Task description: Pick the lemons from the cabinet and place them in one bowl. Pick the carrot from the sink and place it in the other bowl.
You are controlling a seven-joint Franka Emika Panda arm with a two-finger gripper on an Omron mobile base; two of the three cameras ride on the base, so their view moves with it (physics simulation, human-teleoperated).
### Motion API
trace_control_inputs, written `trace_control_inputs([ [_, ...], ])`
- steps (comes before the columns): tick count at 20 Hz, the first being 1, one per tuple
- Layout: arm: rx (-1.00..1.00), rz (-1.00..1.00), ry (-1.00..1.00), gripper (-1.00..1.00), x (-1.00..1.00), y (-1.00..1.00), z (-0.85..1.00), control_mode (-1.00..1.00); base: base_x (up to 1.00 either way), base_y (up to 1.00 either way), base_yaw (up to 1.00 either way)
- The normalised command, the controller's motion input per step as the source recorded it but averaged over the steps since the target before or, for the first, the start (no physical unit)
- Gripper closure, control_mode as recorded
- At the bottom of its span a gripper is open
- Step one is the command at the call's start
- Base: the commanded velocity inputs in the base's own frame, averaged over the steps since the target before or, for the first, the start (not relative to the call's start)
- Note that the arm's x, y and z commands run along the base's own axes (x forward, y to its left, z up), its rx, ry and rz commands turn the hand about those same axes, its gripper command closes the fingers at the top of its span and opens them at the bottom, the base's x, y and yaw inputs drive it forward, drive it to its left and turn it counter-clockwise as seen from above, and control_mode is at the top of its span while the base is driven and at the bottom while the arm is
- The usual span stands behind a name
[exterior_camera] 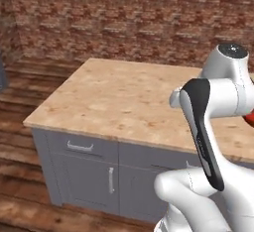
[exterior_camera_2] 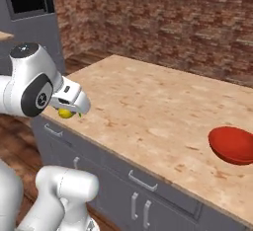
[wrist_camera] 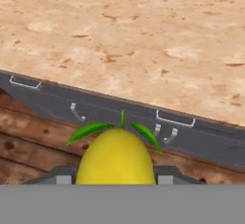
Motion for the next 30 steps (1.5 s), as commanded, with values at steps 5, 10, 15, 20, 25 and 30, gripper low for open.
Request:
trace_control_inputs([
  [5, 0.00, 0.00, 0.00, 1.00, 0.00, 0.00, 0.00, 1.00, -0.09, -0.62, -0.49],
  [10, 0.00, 0.00, 0.00, 1.00, 0.00, 0.00, 0.00, 1.00, 0.00, -0.66, -0.42],
  [15, 0.00, 0.00, 0.00, 1.00, 0.00, 0.00, 0.00, 1.00, 0.00, -0.74, -0.13],
  [20, 0.00, 0.00, 0.00, 1.00, 0.00, 0.00, 0.00, 1.00, 0.04, -0.74, -0.03],
  [25, 0.00, 0.00, 0.00, 1.00, 0.00, 0.00, 0.00, 1.00, 0.43, -0.04, -0.38],
  [30, 0.00, 0.00, 0.00, 1.00, 0.00, 0.00, 0.00, 1.00, 0.32, 0.00, -0.38],
])
